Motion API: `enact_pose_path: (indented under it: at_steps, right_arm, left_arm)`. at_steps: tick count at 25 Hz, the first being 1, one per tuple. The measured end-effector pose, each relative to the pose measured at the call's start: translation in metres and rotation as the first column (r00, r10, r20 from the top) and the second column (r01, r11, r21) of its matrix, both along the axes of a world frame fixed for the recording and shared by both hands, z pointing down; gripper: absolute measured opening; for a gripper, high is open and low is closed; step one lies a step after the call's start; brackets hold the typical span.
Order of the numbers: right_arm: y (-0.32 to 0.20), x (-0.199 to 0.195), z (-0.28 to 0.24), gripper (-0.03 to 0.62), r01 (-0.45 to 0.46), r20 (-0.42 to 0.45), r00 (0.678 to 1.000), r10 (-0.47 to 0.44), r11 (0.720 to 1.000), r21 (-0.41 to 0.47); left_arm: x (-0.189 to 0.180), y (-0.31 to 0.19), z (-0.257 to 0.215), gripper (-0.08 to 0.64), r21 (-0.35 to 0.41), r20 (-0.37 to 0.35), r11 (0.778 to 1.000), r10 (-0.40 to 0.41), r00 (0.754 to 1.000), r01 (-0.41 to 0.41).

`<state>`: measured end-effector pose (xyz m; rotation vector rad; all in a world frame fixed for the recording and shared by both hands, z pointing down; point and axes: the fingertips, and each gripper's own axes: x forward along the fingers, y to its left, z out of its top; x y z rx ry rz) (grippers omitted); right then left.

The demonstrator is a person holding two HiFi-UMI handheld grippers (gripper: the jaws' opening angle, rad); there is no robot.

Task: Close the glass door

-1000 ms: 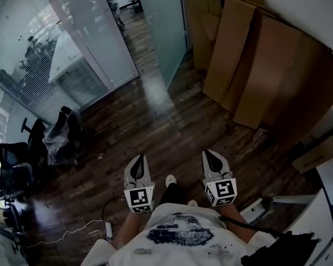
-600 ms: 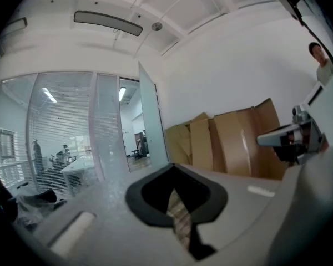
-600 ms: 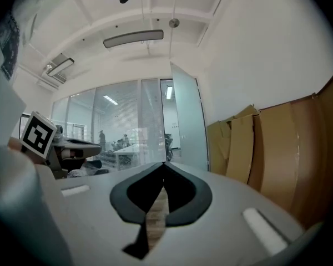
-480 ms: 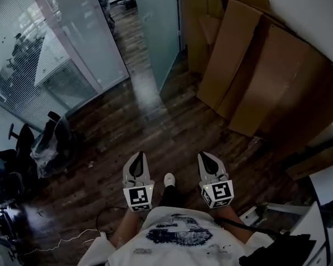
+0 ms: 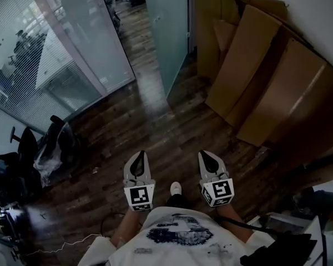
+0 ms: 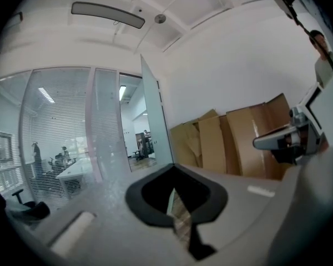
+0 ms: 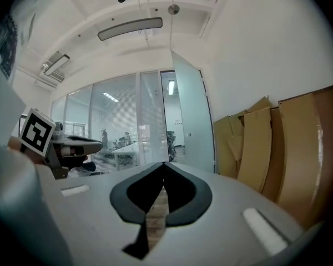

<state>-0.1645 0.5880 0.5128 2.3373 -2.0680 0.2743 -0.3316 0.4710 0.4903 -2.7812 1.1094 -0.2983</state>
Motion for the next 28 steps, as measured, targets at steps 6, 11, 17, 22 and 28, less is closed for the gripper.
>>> enact_pose_path:
  at_steps: [6, 11, 17, 22, 28]
  right_arm:
    - [-0.044, 0.009, 0.002, 0.008, -0.004, -0.006, 1.0, 0.004, 1.0, -0.018]
    - [-0.071, 0.011, -0.002, 0.008, -0.016, -0.024, 1.0, 0.016, 1.0, -0.017]
    - [-0.083, 0.013, -0.008, 0.008, -0.03, -0.036, 0.999, 0.029, 0.999, -0.016]
    - [-0.086, 0.014, -0.01, 0.008, -0.031, -0.041, 0.999, 0.031, 0.999, -0.009]
    - [-0.092, 0.024, -0.008, 0.008, -0.032, -0.041, 0.999, 0.032, 0.999, -0.011]
  left_arm:
    - [0.011, -0.039, 0.0, 0.002, -0.008, -0.003, 1.0, 0.018, 1.0, -0.018]
    - [0.015, -0.066, 0.003, 0.002, -0.014, -0.016, 0.999, 0.036, 0.999, -0.036]
    - [0.018, -0.076, -0.001, 0.002, -0.015, -0.032, 0.999, 0.049, 0.998, -0.05]
    - [0.018, -0.078, 0.006, 0.002, -0.029, -0.031, 0.998, 0.046, 0.998, -0.047]
    - [0.033, -0.079, 0.009, 0.002, -0.034, -0.027, 0.997, 0.069, 0.997, -0.07]
